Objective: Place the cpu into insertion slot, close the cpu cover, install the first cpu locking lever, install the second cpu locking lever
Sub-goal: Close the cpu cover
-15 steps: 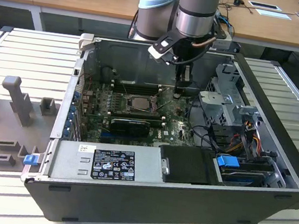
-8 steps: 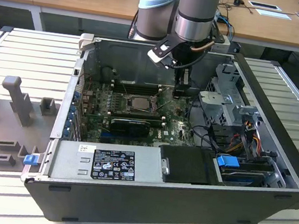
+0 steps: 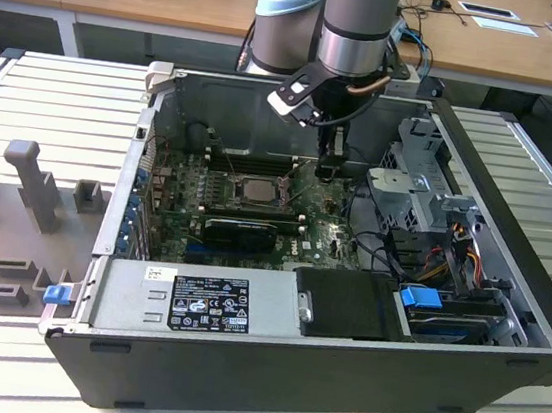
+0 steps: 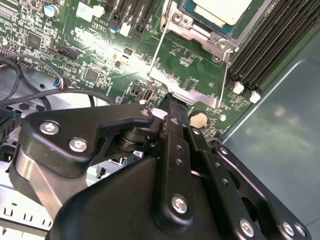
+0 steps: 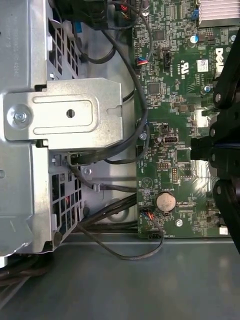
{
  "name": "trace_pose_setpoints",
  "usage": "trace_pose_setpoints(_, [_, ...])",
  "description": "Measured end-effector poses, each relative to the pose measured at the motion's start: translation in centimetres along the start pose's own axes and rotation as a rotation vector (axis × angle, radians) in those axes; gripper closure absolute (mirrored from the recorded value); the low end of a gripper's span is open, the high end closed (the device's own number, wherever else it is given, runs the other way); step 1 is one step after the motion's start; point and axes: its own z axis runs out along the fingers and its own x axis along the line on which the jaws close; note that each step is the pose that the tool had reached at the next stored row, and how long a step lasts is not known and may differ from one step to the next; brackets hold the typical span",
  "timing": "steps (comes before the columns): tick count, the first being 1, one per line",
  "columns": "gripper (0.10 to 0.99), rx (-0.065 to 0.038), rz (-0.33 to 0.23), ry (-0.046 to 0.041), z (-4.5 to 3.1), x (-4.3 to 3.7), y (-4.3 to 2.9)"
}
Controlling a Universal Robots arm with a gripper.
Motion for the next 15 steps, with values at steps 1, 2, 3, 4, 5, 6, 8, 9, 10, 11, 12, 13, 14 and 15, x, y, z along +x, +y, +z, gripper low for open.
trace_pose_setpoints(1, [0.98, 0.0, 0.0, 0.0, 0.0, 0.0, -0.05])
trace_pose_setpoints(2, [0.98, 0.0, 0.0, 0.0, -0.01, -0.01, -0.11])
trace_pose_setpoints(3, [0.98, 0.0, 0.0, 0.0, -0.01, -0.01, -0.14])
trace_pose_setpoints(4, [0.98, 0.0, 0.0, 0.0, -0.01, -0.01, -0.18])
trace_pose_setpoints(5, [0.98, 0.0, 0.0, 0.0, -0.02, -0.01, -0.22])
trace_pose_setpoints(6, [0.98, 0.0, 0.0, 0.0, -0.02, -0.01, -0.32])
trace_pose_setpoints(8, [0.98, 0.0, 0.0, 0.0001, -0.03, -0.02, -0.39])
trace_pose_setpoints(9, [0.98, 0.0, 0.0, 0.0, -0.03, -0.02, -0.43])
trace_pose_setpoints(10, [0.98, 0.0, 0.0, 0.0, -0.04, -0.02, -0.49])
trace_pose_setpoints(11, [0.98, 0.0, 0.0, 0.0, -0.04, -0.02, -0.52])
trace_pose_setpoints(12, [0.98, 0.0, 0.0, 0.0001, -0.04, -0.02, -0.54])
trace_pose_setpoints(13, [0.98, 0.0, 0.0, 0.0, -0.04, -0.02, -0.56])
trace_pose_setpoints(14, [0.98, 0.0, 0.0, 0.0, -0.05, -0.02, -0.63])
trace_pose_setpoints(15, [0.98, 0.0, 0.0, 0.0, -0.05, -0.03, -0.72])
